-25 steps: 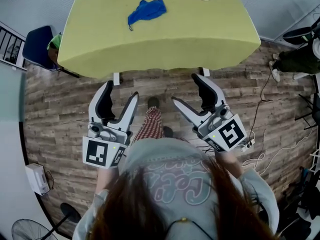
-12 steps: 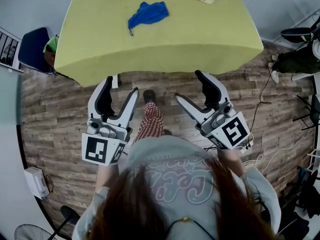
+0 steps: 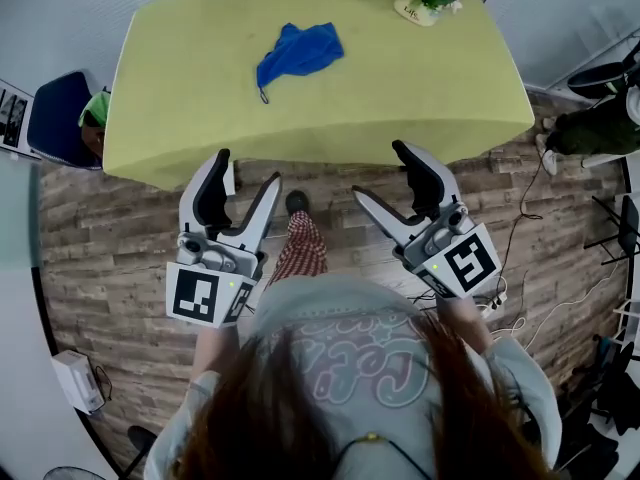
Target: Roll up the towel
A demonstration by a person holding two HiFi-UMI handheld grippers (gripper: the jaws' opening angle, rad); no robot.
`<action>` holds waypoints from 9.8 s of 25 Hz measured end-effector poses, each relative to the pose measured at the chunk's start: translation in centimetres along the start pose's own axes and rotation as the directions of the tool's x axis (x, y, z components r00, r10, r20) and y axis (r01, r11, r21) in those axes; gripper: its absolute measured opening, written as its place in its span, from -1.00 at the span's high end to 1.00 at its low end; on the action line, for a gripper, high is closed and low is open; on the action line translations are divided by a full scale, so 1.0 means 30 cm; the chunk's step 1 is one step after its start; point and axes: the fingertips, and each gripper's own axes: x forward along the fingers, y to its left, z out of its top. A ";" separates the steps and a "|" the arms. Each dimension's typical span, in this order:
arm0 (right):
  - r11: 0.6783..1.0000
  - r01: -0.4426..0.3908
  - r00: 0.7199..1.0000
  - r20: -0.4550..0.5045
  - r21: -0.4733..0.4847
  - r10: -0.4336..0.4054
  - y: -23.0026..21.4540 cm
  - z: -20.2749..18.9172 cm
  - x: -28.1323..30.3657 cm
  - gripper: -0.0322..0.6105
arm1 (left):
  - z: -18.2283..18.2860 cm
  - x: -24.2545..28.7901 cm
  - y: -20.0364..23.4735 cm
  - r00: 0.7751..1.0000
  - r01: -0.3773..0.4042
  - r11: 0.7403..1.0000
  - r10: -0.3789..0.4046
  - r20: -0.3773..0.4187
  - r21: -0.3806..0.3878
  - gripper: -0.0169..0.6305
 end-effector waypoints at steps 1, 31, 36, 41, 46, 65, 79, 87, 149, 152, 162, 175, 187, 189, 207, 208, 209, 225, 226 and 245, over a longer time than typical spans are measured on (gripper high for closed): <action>1.000 0.006 1.000 -0.002 -0.002 -0.006 -0.020 -0.005 0.019 -0.06 | -0.007 0.022 0.015 1.000 0.006 1.000 -0.006 0.000 -0.002 0.07; 0.996 0.081 0.997 -0.010 0.034 -0.080 -0.445 0.002 0.669 -0.05 | -0.067 0.590 0.569 0.989 0.138 0.990 -0.138 -0.053 -0.010 0.07; 0.995 0.090 0.996 -0.010 0.042 -0.090 -0.498 -0.019 0.734 -0.05 | -0.082 0.655 0.627 0.987 0.151 0.988 -0.152 -0.055 -0.012 0.07; 0.994 0.104 0.994 -0.026 0.040 -0.103 -0.552 -0.044 0.760 -0.05 | -0.099 0.699 0.645 0.983 0.170 0.985 -0.172 -0.059 -0.031 0.07; 0.994 0.105 0.994 -0.026 0.040 -0.104 -0.586 -0.058 0.770 -0.01 | -0.109 0.720 0.657 0.984 0.171 0.985 -0.172 -0.053 -0.031 0.07; 0.991 -0.130 0.985 -0.113 0.017 0.131 -0.759 -0.128 0.723 0.16 | -0.126 0.757 0.574 0.993 -0.009 0.999 0.013 -0.118 0.032 0.07; 0.935 -0.302 0.903 -0.372 -0.188 0.217 -0.935 -0.406 0.770 0.26 | -0.345 0.679 0.520 0.945 -0.178 0.984 0.179 -0.274 0.026 0.07; 0.831 -0.452 0.825 -0.506 -0.324 0.252 -0.981 -0.591 0.796 0.28 | -0.417 0.635 0.484 0.921 -0.149 0.986 0.164 -0.352 0.070 0.07; 0.453 -0.874 0.416 -0.751 -0.175 0.513 -0.939 -0.735 0.873 0.84 | -0.758 0.619 0.530 0.677 0.049 0.977 0.121 -0.726 0.208 0.89; 0.507 -0.835 0.485 -0.719 -0.212 0.498 -0.953 -0.682 0.868 0.85 | -0.716 0.621 0.551 0.714 0.023 0.981 0.118 -0.690 0.191 0.89; 0.675 -0.623 0.754 -0.531 -0.394 0.386 -0.972 -0.383 0.881 0.85 | -0.483 0.678 0.648 0.818 -0.011 0.978 0.128 -0.561 0.207 0.89; 0.748 -0.370 0.905 -0.395 -0.551 0.157 -1.076 -0.144 0.909 0.85 | -0.175 0.875 0.795 0.910 -0.001 0.935 0.148 -0.388 0.355 0.89; 0.725 -0.171 0.944 -0.322 -0.667 -0.073 -1.257 0.021 1.040 0.85 | -0.037 1.110 0.950 0.934 0.041 0.891 0.127 -0.334 0.451 0.89; 0.699 -0.155 0.940 -0.323 -0.698 -0.114 -1.286 0.037 1.070 0.85 | -0.017 1.145 0.975 0.935 0.040 0.884 0.131 -0.329 0.465 0.89; 0.732 -0.148 0.926 -0.353 -0.665 -0.134 -1.123 -0.200 0.904 0.85 | -0.279 0.990 0.895 0.898 0.153 0.868 0.077 -0.434 0.472 0.89; 0.749 -0.159 0.917 -0.378 -0.643 -0.129 -1.103 -0.251 0.883 0.85 | -0.330 0.967 0.882 0.887 0.168 0.875 0.067 -0.457 0.454 0.89; 0.765 -0.168 0.908 -0.400 -0.622 -0.126 -1.085 -0.297 0.863 0.85 | -0.377 0.944 0.868 0.877 0.183 0.881 0.054 -0.478 0.436 0.89; 0.840 -0.112 0.820 -0.527 -0.531 -0.224 -0.854 -0.589 0.616 0.84 | -0.653 0.683 0.700 0.788 0.378 0.854 -0.095 -0.608 0.357 0.89; 0.841 -0.110 0.816 -0.531 -0.530 -0.228 -0.844 -0.601 0.603 0.84 | -0.661 0.671 0.690 0.782 0.390 0.845 -0.094 -0.615 0.366 0.89; 0.804 -0.307 0.757 -0.643 -0.509 -0.118 -0.600 -0.685 0.295 0.85 | -0.716 0.376 0.425 0.740 0.329 0.873 -0.002 -0.672 0.360 0.89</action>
